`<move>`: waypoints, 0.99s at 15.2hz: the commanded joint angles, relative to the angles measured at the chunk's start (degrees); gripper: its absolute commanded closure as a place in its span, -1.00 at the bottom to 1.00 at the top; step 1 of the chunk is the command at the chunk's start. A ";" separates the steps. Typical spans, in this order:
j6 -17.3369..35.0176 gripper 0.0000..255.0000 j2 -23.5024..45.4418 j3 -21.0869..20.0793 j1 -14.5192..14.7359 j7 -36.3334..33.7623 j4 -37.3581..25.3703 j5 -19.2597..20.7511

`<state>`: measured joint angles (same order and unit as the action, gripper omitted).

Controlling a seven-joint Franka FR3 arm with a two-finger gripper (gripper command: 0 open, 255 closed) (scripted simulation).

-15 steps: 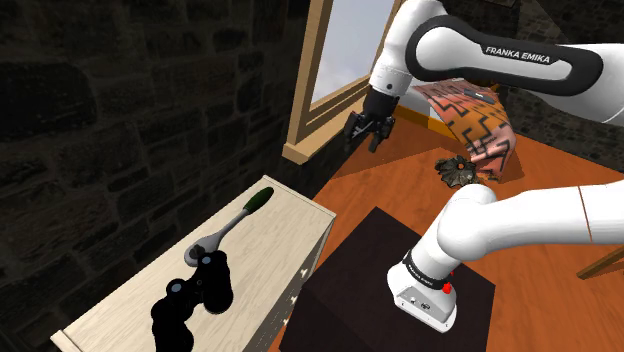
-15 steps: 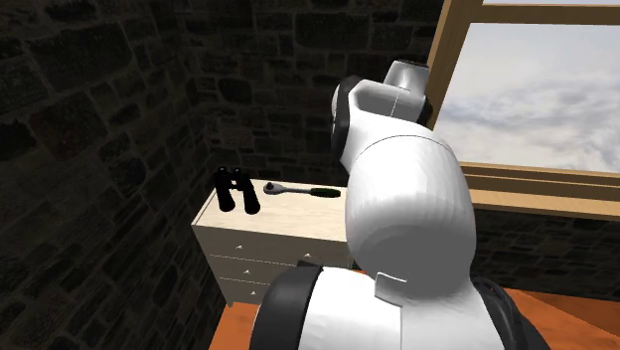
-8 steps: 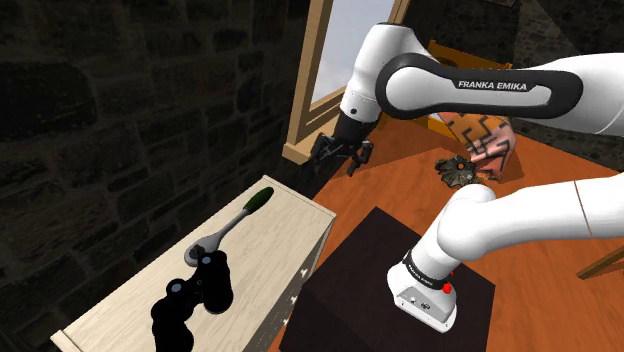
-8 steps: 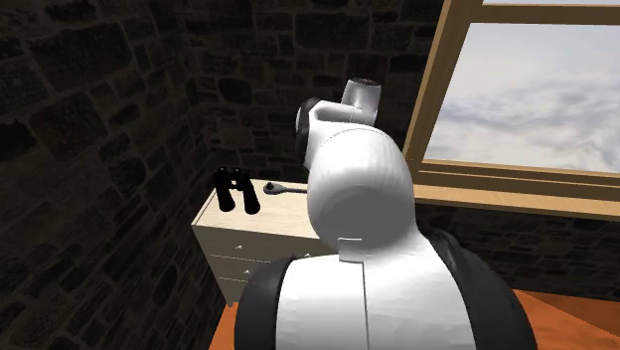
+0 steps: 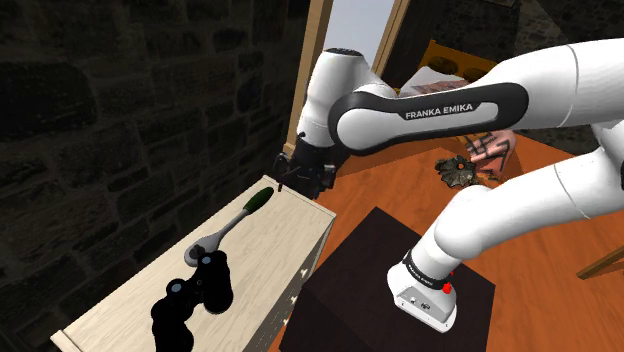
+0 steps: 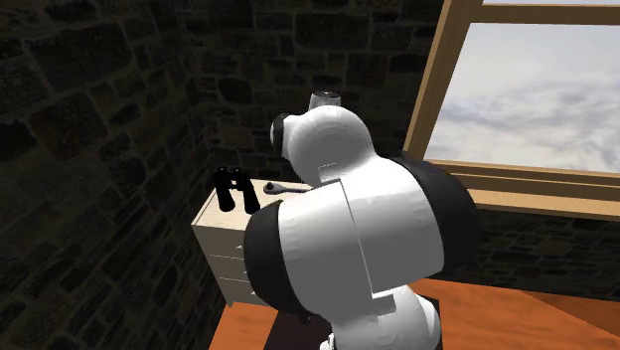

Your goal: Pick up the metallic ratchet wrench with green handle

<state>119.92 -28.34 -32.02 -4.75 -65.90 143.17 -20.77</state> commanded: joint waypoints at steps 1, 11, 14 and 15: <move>2.90 -1.00 4.95 -3.90 -2.28 -6.94 -2.68 1.40; 11.26 -1.00 37.04 -16.95 -9.56 -51.03 -19.17 29.87; 11.47 -1.00 41.70 -14.41 -6.63 -56.64 -21.81 34.43; 12.09 -1.00 42.28 -14.09 -6.33 -57.06 -21.59 35.05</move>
<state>131.64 12.97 -46.55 -11.56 -121.88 121.85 13.23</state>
